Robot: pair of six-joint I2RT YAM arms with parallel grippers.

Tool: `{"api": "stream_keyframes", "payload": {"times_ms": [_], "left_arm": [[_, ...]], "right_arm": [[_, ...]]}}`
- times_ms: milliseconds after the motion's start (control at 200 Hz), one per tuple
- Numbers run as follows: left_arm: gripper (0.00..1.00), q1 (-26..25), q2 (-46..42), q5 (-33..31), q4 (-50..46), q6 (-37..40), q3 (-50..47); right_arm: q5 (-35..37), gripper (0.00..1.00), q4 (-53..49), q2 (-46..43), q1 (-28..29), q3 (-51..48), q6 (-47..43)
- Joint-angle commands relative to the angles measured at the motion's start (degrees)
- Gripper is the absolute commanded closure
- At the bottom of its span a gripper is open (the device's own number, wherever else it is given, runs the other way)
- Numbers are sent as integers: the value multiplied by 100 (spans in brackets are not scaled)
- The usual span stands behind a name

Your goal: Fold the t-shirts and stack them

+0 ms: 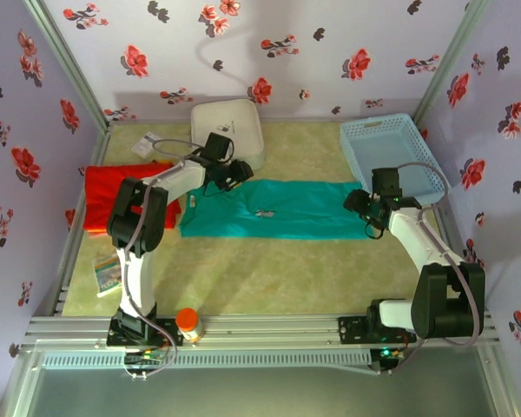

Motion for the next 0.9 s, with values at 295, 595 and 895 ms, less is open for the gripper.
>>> {"api": "stream_keyframes", "payload": {"times_ms": [295,595,895], "left_arm": [[43,-19,-1834,-1143,-1970,1424,-980],[43,-10,-1830,-1394,-2773,1672,-1318],[44,-119,-488,-1203,-3239,1991,-328]], "right_arm": [[64,37,39,1806,716,1403,-388],[439,58,-444,3412,838,2407,-412],[817,69,-1167,3671,1108,2408,-472]]}}
